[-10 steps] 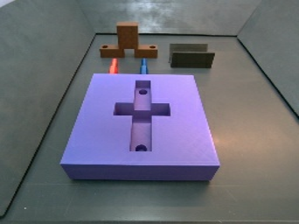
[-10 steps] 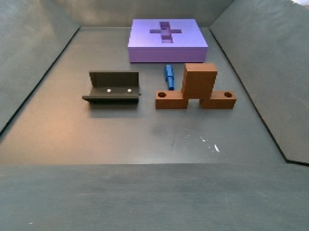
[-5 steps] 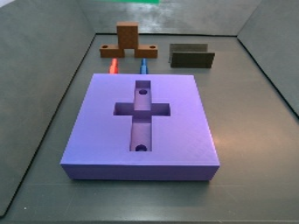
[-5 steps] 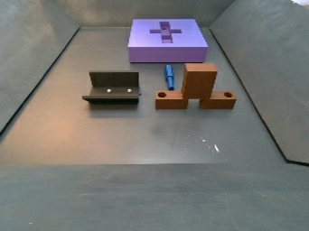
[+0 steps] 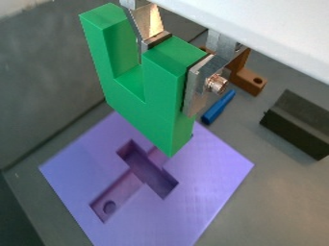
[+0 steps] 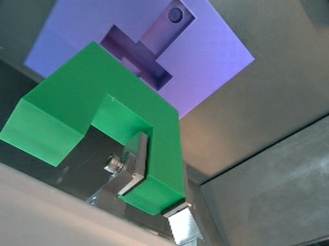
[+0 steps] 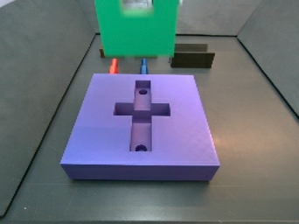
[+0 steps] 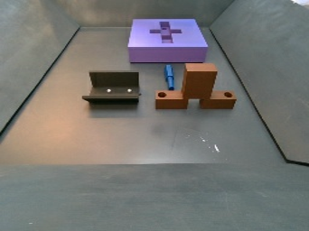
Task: Pick up the green object. Move up. Place the green object on the fixture. Regrasp the green object. Move to above the board. Insert the green object.
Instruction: Insert the green object.
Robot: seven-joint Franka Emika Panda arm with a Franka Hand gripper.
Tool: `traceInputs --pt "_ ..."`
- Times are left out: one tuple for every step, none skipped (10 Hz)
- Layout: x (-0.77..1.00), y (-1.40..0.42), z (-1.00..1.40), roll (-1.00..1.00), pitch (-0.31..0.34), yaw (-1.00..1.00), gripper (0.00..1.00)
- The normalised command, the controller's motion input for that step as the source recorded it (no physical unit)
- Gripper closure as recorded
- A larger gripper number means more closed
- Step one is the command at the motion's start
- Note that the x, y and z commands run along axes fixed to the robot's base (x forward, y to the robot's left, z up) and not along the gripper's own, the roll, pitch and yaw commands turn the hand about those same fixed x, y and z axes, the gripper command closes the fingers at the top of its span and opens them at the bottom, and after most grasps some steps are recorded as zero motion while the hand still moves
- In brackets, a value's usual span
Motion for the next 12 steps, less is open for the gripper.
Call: traceInputs --pt "0.05 -0.25 -0.81 0.26 -0.053 0.0 1.0" --pt "0.11 -0.11 -0.93 0.22 0.0 -0.04 1.0" --pt "0.0 0.07 -1.0 -0.02 0.0 -0.21 1.0" --pt "0.0 0.0 -0.91 0.0 -0.04 -0.14 1.0" --pt "0.0 0.01 -0.83 0.05 -0.083 -0.03 1.0" --pt "0.0 0.01 -0.71 0.02 -0.087 0.0 1.0" --pt "0.0 0.0 -0.55 0.0 -0.096 0.0 1.0" --pt "0.02 -0.16 -0.21 0.05 -0.069 0.23 1.0" --pt "0.0 -0.16 -0.05 0.11 -0.093 0.33 1.0" --pt "0.0 -0.11 -0.11 0.2 -0.1 0.15 1.0" --pt "0.0 -0.05 -0.19 0.28 -0.076 0.0 1.0" --pt "0.0 -0.02 -0.36 0.24 -0.07 -0.03 1.0"
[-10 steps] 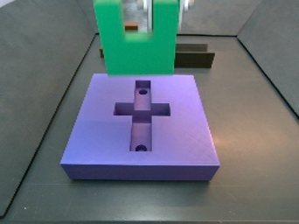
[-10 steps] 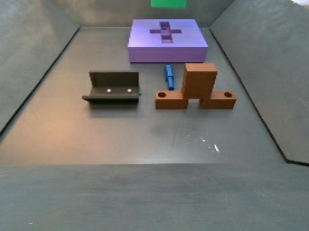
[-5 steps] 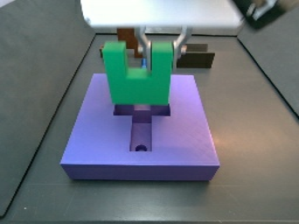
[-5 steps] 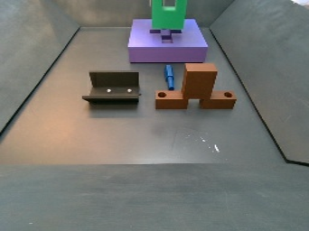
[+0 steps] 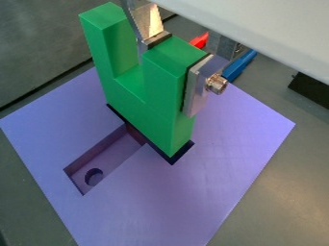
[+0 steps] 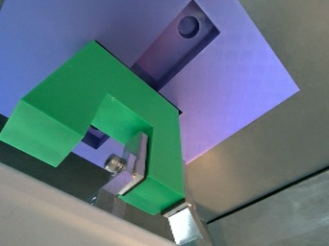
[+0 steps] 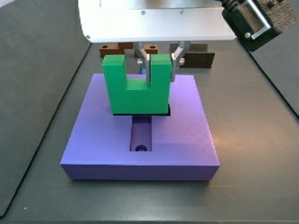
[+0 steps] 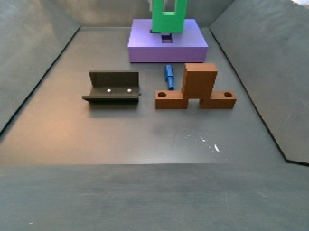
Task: Pick up the green object. Move up. Place the green object on the fixture. Regrasp the green object. Move to above the board. Insert the green object.
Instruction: Insert the green object.
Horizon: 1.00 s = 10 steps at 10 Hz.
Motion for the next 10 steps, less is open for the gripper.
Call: traceInputs --pt "0.1 -0.02 -0.42 0.28 -0.027 -0.16 1.0" --pt "0.19 -0.06 -0.53 0.22 0.0 -0.24 1.0" --pt "0.11 0.0 -0.61 0.08 -0.007 -0.17 1.0" --pt "0.0 0.0 -0.61 0.0 -0.05 -0.01 1.0" --pt "0.04 -0.04 -0.55 -0.02 -0.036 0.0 1.0" --pt "0.14 -0.13 -0.45 -0.05 0.0 0.17 1.0" --pt "0.15 -0.08 -0.41 -0.09 0.0 0.21 1.0" --pt "0.27 -0.1 -0.38 -0.11 0.0 0.22 1.0" --pt "0.27 -0.02 -0.41 -0.1 0.0 0.17 1.0" --pt "0.14 0.03 -0.49 -0.08 0.0 0.1 1.0"
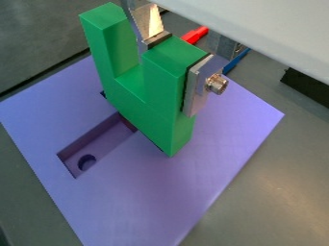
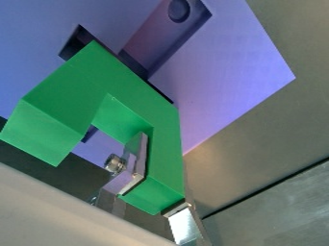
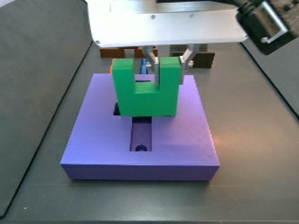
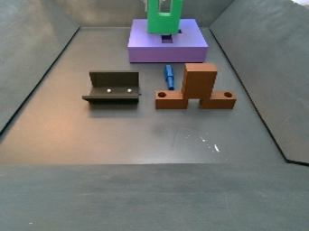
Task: Pick up the green object. Move up. Place the green object on the fixture. Regrasp the green object. Move to above the board. Insert the green object.
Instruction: Insert the green object.
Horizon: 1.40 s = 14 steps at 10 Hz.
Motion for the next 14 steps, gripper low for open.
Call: traceInputs --pt "0.0 0.13 -0.52 0.0 -0.021 0.0 1.0" --pt "-0.29 0.27 -0.41 0.0 -0.039 -0.06 1.0" --pt "-0.37 0.24 -0.31 0.0 -0.044 -0.15 1.0" --pt "-0.39 0.13 -0.27 0.0 -0.037 -0.12 1.0" --pt "-0.49 0.09 -0.33 -0.06 -0.1 -0.04 1.0" --pt "-0.12 0.0 -0.26 -0.01 0.0 0.0 1.0" --pt "0.03 -0.19 -0.34 0.15 0.07 0.0 1.0" --pt "0.0 -0.18 -0.44 0.35 0.096 0.0 1.0" --pt "0.06 -0.1 -0.41 0.38 0.139 -0.13 1.0" --pt "0.02 -0.07 -0.56 0.29 0.14 -0.13 1.0" --pt "0.0 -0.01 -0.49 0.21 0.03 -0.03 1.0" --pt "0.0 0.0 -0.03 0.0 0.0 0.0 1.0" --pt "0.0 0.0 0.0 0.0 0.0 0.0 1.0" --pt "0.0 0.0 0.0 0.0 0.0 0.0 1.0"
